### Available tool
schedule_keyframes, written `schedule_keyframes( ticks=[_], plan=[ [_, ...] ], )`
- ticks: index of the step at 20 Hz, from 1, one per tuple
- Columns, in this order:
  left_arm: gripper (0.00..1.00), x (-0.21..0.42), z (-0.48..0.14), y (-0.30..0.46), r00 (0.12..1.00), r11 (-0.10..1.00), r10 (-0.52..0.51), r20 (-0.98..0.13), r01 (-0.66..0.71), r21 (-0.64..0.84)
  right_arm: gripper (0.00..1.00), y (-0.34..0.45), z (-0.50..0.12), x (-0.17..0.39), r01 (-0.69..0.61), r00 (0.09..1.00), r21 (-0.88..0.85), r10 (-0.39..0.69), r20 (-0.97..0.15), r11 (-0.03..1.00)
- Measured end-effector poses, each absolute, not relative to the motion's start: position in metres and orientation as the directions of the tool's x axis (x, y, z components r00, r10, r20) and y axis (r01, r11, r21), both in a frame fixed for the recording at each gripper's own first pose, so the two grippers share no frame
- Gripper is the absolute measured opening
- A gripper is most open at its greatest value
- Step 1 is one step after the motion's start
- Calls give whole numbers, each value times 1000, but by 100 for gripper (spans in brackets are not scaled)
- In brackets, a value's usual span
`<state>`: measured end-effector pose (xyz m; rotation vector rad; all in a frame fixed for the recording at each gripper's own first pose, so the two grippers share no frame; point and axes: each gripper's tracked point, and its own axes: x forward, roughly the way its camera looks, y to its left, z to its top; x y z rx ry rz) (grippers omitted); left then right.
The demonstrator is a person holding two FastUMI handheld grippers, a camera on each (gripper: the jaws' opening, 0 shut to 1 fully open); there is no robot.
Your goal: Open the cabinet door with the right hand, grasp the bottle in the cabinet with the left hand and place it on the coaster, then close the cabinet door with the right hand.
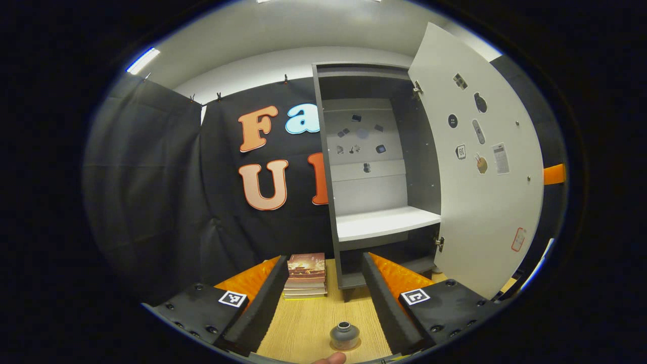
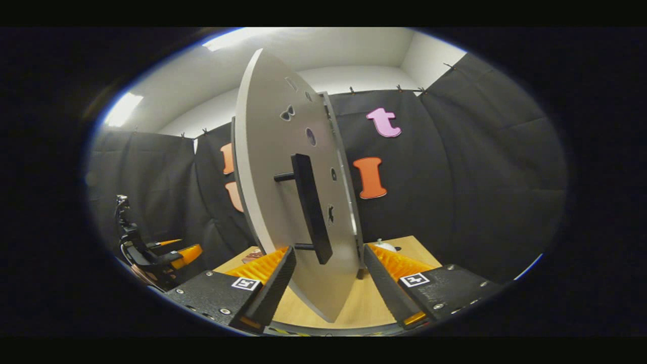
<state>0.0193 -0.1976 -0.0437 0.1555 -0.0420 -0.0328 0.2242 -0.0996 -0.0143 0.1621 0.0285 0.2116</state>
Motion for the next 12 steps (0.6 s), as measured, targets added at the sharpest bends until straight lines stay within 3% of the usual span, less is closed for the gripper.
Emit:
schedule_keyframes(
  ticks=[9, 10, 11, 12],
  plan=[
    [95, 55, -55, -153, 999, 995, -51, 17, 50, 91, 85, -32, -14, 260, -250, 967, 154, 254, -10, 956],
    [95, 63, -56, -147, 998, 995, -56, 13, 55, 86, 76, -21, -15, 269, -255, 966, 160, 259, -7, 954],
    [95, 70, -55, -141, 998, 995, -59, 13, 58, 81, 85, -11, -16, 275, -266, 963, 159, 271, -10, 951],
    [95, 76, -55, -134, 998, 995, -61, 12, 60, 77, 86, 1, -16, 286, -273, 961, 154, 278, -8, 950]
  ],
)
